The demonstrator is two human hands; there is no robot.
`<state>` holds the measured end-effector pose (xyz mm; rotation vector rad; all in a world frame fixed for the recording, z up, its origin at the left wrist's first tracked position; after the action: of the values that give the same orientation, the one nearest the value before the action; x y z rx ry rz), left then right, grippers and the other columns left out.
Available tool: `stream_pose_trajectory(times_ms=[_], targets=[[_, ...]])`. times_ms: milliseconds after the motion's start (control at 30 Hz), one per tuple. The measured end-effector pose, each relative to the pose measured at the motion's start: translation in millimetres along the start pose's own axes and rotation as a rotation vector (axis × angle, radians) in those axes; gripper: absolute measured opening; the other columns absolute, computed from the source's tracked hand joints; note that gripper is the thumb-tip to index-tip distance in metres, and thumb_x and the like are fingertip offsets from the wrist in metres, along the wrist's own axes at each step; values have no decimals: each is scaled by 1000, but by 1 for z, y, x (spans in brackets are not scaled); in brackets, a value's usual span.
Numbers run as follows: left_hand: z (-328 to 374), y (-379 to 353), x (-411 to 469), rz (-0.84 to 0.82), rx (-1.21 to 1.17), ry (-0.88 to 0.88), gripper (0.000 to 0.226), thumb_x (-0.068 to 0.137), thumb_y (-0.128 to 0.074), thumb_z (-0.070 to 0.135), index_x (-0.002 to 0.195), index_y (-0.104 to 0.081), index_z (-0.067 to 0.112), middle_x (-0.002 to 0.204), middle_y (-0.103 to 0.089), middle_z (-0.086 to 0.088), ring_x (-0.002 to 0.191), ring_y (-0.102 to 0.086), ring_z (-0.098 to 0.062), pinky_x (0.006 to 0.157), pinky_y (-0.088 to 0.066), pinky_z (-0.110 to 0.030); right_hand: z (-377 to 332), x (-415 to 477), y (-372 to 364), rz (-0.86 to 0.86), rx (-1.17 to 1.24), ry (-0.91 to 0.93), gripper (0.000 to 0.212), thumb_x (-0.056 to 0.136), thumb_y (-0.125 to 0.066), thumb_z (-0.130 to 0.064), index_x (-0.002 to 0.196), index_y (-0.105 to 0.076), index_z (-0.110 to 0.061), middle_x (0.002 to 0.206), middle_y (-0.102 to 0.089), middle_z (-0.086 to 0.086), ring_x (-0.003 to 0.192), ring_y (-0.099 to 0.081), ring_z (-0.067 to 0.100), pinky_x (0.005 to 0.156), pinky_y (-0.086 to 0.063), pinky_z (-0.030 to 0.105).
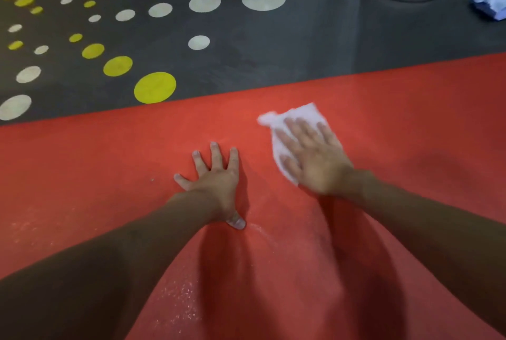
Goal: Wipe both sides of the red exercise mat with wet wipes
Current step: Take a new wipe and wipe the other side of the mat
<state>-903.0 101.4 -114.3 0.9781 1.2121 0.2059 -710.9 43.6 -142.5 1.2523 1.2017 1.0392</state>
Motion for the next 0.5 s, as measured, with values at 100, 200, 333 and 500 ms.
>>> stream_pose_trajectory(times_ms=[100, 200, 333, 500], targets=[[1, 1, 1, -3, 0, 2, 154, 57, -93, 40, 150, 28, 27, 152, 43, -9, 142, 27, -47, 102, -11, -81, -5, 19, 0, -2, 28, -278, 79, 86, 4, -50, 158, -6, -20, 166, 1, 8, 152, 3, 27, 119, 3, 54], [2, 0, 3, -4, 9, 5, 155, 56, -93, 41, 149, 29, 27, 152, 43, -9, 141, 28, -47, 101, -11, -82, -28, 10, -3, -56, 14, -11, 76, 88, 2, -55, 158, -4, -25, 166, 4, 7, 152, 6, 26, 119, 5, 55], [1, -1, 3, 1, 11, 12, 154, 56, -93, 40, 150, 28, 26, 152, 42, -10, 141, 28, -48, 101, -11, -82, 24, 48, 7, -28, 21, -177, 64, 97, -10, -49, 158, -7, -30, 167, -1, 2, 152, 1, 23, 120, 1, 50], [2, 0, 4, -4, 16, 12, 154, 57, -93, 41, 149, 30, 26, 151, 44, -11, 140, 30, -48, 101, -11, -82, -18, 60, -2, -35, 36, -80, 67, 95, -9, -54, 157, -4, -29, 166, 5, 4, 152, 7, 25, 119, 5, 55]])
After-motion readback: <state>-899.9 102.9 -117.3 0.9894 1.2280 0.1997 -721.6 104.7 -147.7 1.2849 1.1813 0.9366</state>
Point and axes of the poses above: each hand's wrist, its own x-axis towards the middle knuckle, its own y-axis out of the back of the hand, z = x × y, the point moved 5 cm from there along x, towards the middle knuckle
